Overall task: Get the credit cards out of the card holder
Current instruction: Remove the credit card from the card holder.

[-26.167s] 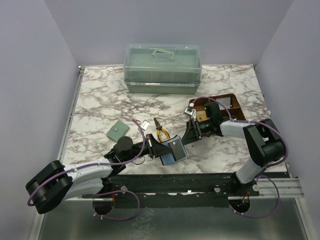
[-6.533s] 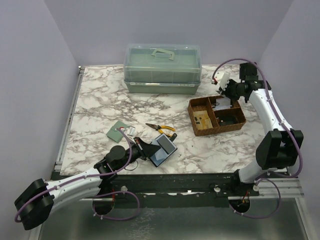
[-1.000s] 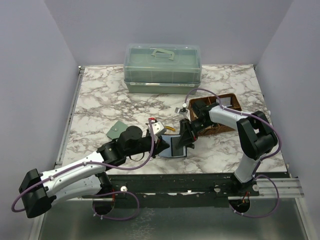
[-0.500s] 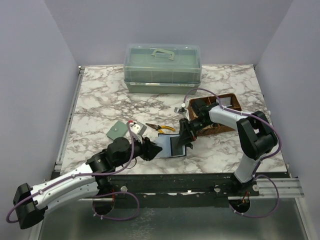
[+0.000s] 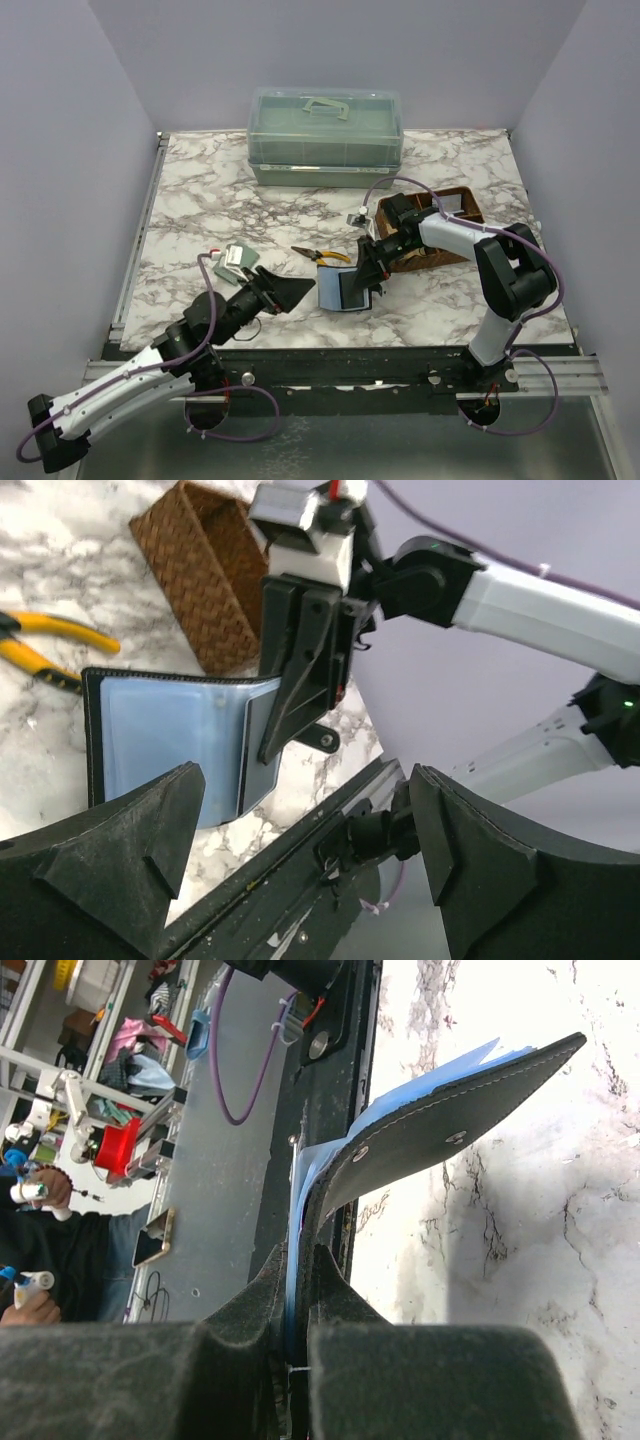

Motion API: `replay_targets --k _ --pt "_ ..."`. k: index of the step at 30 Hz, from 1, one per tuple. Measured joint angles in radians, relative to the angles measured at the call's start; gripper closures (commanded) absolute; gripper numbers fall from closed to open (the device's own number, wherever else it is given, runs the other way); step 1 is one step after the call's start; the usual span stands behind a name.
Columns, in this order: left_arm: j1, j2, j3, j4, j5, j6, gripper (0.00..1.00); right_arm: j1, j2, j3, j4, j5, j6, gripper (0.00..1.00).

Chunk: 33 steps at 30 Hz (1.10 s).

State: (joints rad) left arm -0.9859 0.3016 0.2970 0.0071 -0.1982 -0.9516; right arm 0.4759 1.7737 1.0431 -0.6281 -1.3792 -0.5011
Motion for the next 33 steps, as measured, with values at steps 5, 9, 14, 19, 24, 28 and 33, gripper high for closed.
replay_targets --k 5,9,14,19,24,28,33 --pt "0.000 0.185 -0.040 0.132 0.049 -0.037 0.16 0.000 0.000 0.000 0.006 0.002 0.008 1.00" --pt "0.000 0.375 -0.041 0.275 0.116 -0.026 0.26 0.000 0.000 0.000 0.006 0.002 0.011 1.00" --pt "0.000 0.549 -0.038 0.418 0.189 0.010 0.39 0.000 0.000 0.000 0.005 0.002 0.010 1.00" --pt "0.003 0.629 -0.027 0.506 0.226 0.029 0.49 0.000 0.000 0.000 0.002 0.002 0.009 1.00" --pt "0.007 0.657 -0.027 0.548 0.235 0.051 0.60 0.000 0.000 0.000 -0.004 0.002 0.002 1.00" --pt "0.013 0.689 -0.023 0.563 0.237 0.074 0.63 0.000 0.000 0.001 -0.014 0.001 -0.008 1.00" --pt "0.016 0.719 -0.015 0.568 0.236 0.109 0.61 0.000 0.000 0.001 -0.029 0.000 -0.025 1.00"
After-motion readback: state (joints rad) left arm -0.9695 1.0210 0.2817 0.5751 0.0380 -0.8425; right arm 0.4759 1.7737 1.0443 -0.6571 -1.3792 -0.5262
